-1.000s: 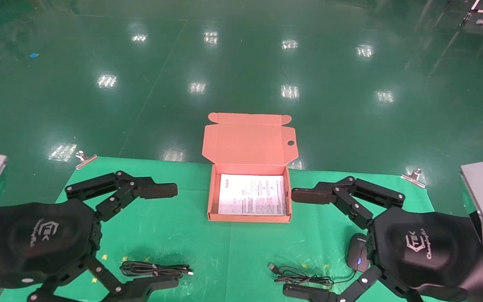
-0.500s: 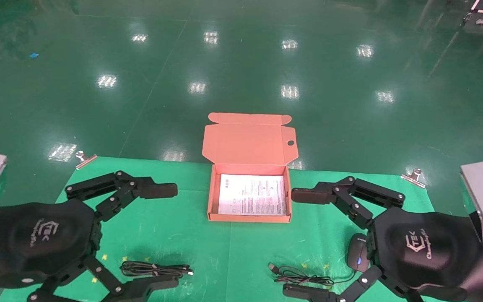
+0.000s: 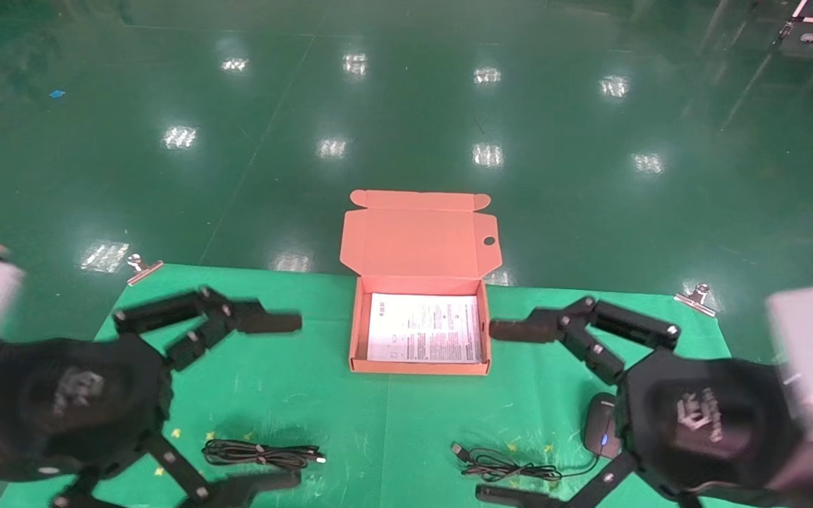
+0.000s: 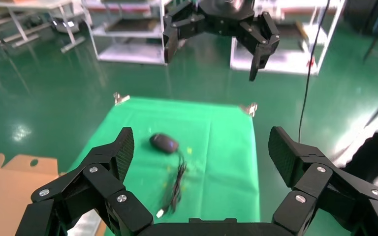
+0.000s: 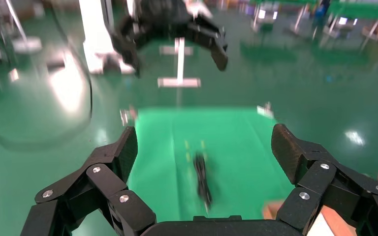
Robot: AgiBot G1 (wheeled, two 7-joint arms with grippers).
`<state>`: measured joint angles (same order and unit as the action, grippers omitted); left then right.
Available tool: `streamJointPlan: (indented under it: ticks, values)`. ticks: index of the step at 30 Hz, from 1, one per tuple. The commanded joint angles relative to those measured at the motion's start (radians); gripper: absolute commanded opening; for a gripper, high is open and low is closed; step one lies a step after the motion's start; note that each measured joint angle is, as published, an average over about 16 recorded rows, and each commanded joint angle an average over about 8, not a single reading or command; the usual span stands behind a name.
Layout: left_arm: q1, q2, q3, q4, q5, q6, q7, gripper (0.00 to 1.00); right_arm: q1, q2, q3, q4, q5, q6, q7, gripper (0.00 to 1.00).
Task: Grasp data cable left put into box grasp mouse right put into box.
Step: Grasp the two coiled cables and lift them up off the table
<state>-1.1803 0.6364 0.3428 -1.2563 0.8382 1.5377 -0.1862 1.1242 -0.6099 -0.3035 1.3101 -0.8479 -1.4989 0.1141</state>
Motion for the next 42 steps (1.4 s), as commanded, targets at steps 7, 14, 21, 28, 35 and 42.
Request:
streamJointPlan:
  ticks: [7, 14, 21, 28, 35, 42]
  values:
    - [-0.178, 0.049, 0.143, 0.049, 0.178, 0.047, -0.008, 1.00, 0.100, -0.021, -0.056, 0.032, -0.202, -0.026, -0.145, 1.00]
    - [-0.341, 0.093, 0.351, 0.065, 0.346, 0.054, 0.003, 1.00, 0.193, -0.064, -0.132, 0.040, -0.394, -0.033, -0.301, 1.00]
    - [-0.438, 0.143, 0.546, 0.094, 0.478, 0.047, 0.030, 1.00, 0.243, -0.106, -0.221, 0.044, -0.593, -0.012, -0.440, 1.00]
    - [-0.483, 0.207, 0.679, 0.120, 0.672, 0.010, 0.063, 1.00, 0.231, -0.146, -0.290, 0.044, -0.769, 0.049, -0.581, 1.00]
    - [-0.468, 0.242, 0.741, 0.113, 0.853, -0.080, 0.045, 1.00, 0.189, -0.179, -0.341, 0.039, -0.911, 0.121, -0.626, 1.00]
    - [-0.427, 0.267, 0.769, 0.099, 0.956, -0.169, -0.007, 1.00, 0.145, -0.211, -0.373, 0.025, -1.012, 0.181, -0.574, 1.00]
